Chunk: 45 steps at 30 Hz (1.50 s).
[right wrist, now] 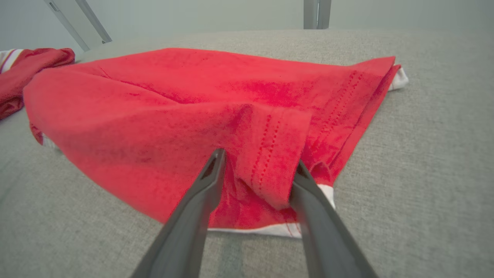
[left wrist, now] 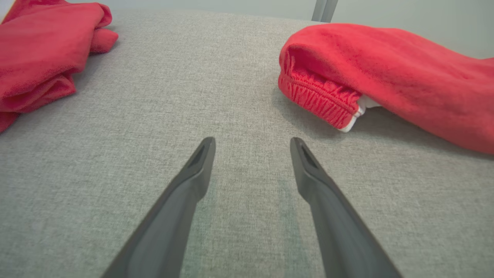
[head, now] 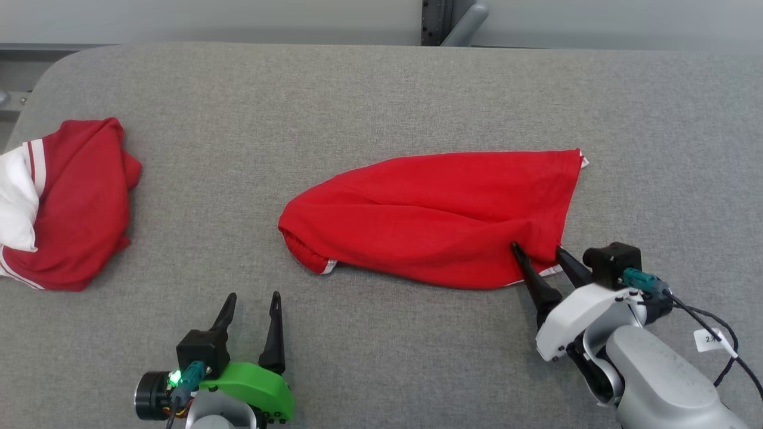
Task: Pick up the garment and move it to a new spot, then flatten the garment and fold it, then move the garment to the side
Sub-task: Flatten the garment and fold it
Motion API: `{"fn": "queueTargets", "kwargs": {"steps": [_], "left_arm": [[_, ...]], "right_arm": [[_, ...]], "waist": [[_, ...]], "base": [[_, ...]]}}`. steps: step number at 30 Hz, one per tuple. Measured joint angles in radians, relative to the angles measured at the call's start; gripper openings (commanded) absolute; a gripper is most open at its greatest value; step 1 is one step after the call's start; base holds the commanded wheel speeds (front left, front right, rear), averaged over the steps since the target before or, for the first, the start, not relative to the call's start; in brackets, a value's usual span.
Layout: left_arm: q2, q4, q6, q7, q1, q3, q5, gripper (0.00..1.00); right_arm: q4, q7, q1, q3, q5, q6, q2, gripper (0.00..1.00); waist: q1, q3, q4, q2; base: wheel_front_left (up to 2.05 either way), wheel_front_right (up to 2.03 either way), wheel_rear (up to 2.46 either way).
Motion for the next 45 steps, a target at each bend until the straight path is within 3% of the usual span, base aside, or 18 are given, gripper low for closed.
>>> {"fn": "queueTargets", "kwargs": {"steps": [1, 7, 10, 22, 23, 24, 25, 29, 34, 40, 45], "left_arm": [[0.0, -0.009, -0.005, 0.0, -0.001, 0.0, 0.0, 1.0], [-0.001, -0.041, -0.011, 0.0, -0.013, -0.035, -0.01, 1.0], [-0.002, -0.049, -0.012, 0.0, -0.034, -0.063, -0.015, 1.0], [-0.002, -0.058, 0.002, 0.0, -0.132, -0.204, -0.075, 1.0], [-0.002, -0.059, 0.003, 0.0, -0.134, -0.215, -0.081, 1.0], [-0.002, -0.06, 0.005, 0.0, -0.136, -0.225, -0.085, 1.0], [-0.002, -0.063, 0.007, 0.0, -0.137, -0.234, -0.09, 1.0], [-0.002, -0.08, 0.007, 0.0, -0.138, -0.253, -0.11, 1.0], [-0.003, -0.083, -0.02, 0.0, -0.13, -0.249, -0.115, 1.0], [-0.004, -0.046, -0.067, 0.0, -0.088, -0.222, -0.151, 1.0], [-0.004, -0.045, -0.112, 0.0, -0.076, -0.188, -0.197, 1.0]], "right_arm": [[-0.019, 0.0, -0.007, 0.002, 0.001, 0.0, -0.004, 0.0], [-0.174, 0.0, -0.026, -0.04, 0.004, 0.0, -0.035, 0.0], [-0.184, 0.0, -0.081, -0.073, -0.006, 0.0, -0.058, 0.0], [0.245, 0.0, -0.423, -0.18, -0.135, 0.0, -0.066, 0.0], [0.288, 0.0, -0.439, -0.191, -0.155, 0.0, -0.067, 0.12], [0.34, 0.0, -0.453, -0.205, -0.171, 0.0, -0.067, 0.63], [0.391, 0.0, -0.463, -0.22, -0.187, 0.0, -0.065, 1.0], [0.405, 0.001, -0.493, -0.312, -0.264, 0.0, -0.06, 1.0], [0.235, 0.001, -0.385, -0.447, -0.35, 0.0, -0.032, 1.0], [0.064, 0.001, -0.18, -0.468, -0.37, 0.001, 0.03, 1.0], [-0.038, 0.001, 0.005, -0.456, -0.35, 0.001, 0.05, 1.0]], "waist": [[0.0, 0.004, 0.001, 0.0], [0.0, 0.029, -0.001, 0.0], [0.0, 0.047, 0.004, 0.0], [0.0, 0.131, 0.116, 0.0], [0.0, 0.138, 0.127, 0.0], [0.0, 0.145, 0.138, 0.0], [0.0, 0.151, 0.148, 0.0], [0.0, 0.17, 0.17, 0.0], [0.0, 0.163, 0.153, 0.0], [0.0, 0.138, 0.11, 0.0], [0.0, 0.092, 0.016, 0.0]], "base": [[0.0, 0.0, 0.0], [0.0, 0.0, 0.0], [0.0, 0.0, 0.0], [0.0, 0.0, 0.0], [0.0, 0.0, 0.0], [0.0, 0.0, 0.0], [0.0, 0.0, 0.0], [0.0, 0.0, 0.0], [0.0, 0.0, 0.0], [0.0, 0.0, 0.0], [0.0, 0.0, 0.0]]}}
